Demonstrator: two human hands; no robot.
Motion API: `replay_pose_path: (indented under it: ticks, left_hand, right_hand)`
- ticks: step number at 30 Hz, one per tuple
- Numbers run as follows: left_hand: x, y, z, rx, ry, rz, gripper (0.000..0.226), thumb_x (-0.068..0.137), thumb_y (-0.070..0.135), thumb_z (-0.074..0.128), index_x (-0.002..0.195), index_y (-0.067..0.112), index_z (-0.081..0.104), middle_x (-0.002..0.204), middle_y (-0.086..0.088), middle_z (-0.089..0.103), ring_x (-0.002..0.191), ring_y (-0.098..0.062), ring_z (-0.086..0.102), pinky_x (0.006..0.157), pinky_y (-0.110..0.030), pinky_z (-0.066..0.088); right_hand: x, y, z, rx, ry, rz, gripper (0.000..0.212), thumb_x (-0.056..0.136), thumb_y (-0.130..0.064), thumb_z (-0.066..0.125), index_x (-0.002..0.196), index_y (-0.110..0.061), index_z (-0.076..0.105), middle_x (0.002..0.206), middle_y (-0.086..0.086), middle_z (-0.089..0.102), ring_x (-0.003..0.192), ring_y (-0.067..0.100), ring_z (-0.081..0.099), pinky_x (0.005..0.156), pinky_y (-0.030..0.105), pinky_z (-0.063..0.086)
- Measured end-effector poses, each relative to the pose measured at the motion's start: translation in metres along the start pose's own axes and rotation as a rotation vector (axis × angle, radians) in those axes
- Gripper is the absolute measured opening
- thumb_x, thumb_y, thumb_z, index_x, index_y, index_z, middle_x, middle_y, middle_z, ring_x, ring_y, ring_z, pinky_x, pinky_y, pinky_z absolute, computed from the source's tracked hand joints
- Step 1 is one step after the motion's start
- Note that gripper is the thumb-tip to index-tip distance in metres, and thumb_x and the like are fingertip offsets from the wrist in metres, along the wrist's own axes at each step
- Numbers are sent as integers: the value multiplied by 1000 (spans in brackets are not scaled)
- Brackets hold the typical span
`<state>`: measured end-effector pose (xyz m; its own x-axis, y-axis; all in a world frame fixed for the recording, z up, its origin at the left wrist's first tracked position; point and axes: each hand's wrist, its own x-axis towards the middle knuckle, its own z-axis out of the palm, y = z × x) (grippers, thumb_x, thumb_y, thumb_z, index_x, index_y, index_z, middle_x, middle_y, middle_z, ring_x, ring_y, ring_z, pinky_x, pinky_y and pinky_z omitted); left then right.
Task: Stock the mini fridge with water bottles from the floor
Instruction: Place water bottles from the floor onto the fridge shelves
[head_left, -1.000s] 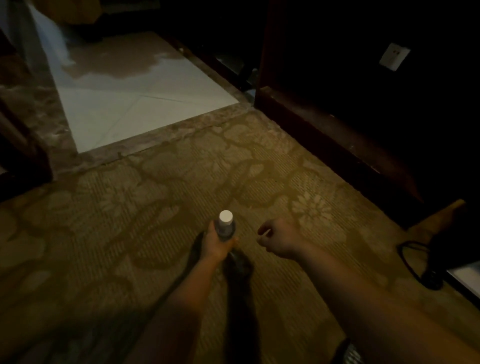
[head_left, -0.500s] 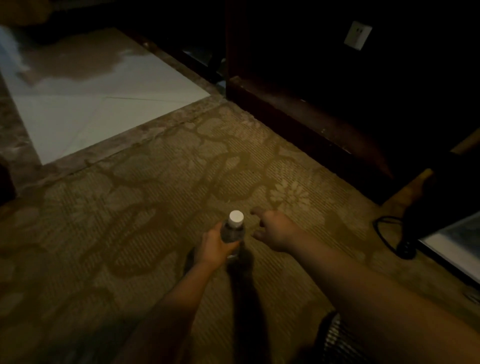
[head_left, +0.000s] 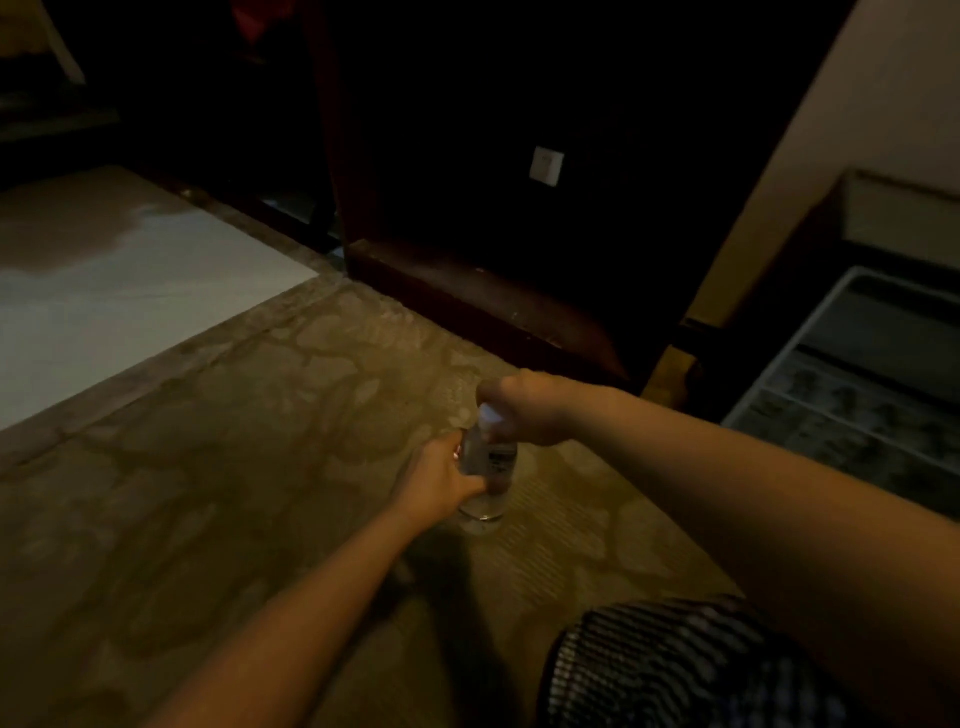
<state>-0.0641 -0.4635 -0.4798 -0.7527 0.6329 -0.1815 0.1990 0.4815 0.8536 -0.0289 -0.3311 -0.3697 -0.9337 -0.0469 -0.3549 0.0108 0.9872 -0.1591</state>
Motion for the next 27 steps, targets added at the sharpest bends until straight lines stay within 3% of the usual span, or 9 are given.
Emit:
replay_pose_path:
  ticks: [5,7,10,15,17,21,24,27]
  left_hand:
    - [-3,71,15,-60,39,162,44,68,28,79,107,23,59,94,9,66,88,-6,63,74,-24,54]
    - [-7,100,19,-99,35,222,42,69,22,79,106,19,61,95,3,68,91,-11,64,77,-29,56]
    - [-14,143,25,-151,54,275,37,69,21,78,102,17,62,97,-2,69,93,-15,65,82,-37,56]
    - [-18,217,39,-109,105,417,27,68,27,79,89,24,63,77,13,63,78,-5,60,60,-17,43]
    - [-18,246,48,-108,86,451,25,70,26,78,89,24,63,77,16,62,76,-2,58,58,-13,40]
    - [-15,291,72,-106,29,511,28,73,26,76,98,19,65,87,8,66,83,-3,61,62,-13,43]
    - [-10,317,94,-123,-59,544,26,75,27,74,98,22,64,83,13,64,82,1,61,59,-8,45]
    - [-3,339,121,-132,-174,556,30,76,27,72,105,24,64,85,17,63,83,6,58,59,-7,47]
  right_hand:
    - [-58,35,-35,101,201,4,34,89,-35,57,115,-12,52,112,7,58,101,24,55,76,35,42]
    - [-83,47,-46,217,325,4,34,87,-35,61,112,-12,55,108,5,59,98,20,56,79,33,44]
    - [-117,62,-65,320,507,-17,30,84,-37,64,103,-14,58,95,-1,58,86,13,55,67,22,40]
    - [-168,93,-93,481,662,-30,19,87,-34,61,100,-21,58,89,-6,60,82,8,57,69,21,43]
    - [-187,105,-101,546,700,-44,13,91,-31,57,102,-24,55,88,-14,58,82,1,56,68,15,43]
    - [-223,133,-108,640,833,2,12,94,-28,52,105,-23,53,88,-12,57,80,2,55,65,11,43]
    - [-250,157,-103,751,965,50,11,94,-26,51,102,-19,54,83,-12,56,75,-1,54,60,5,43]
    - [-268,180,-90,837,1088,130,13,95,-25,50,104,-18,54,87,-10,57,84,6,57,72,17,48]
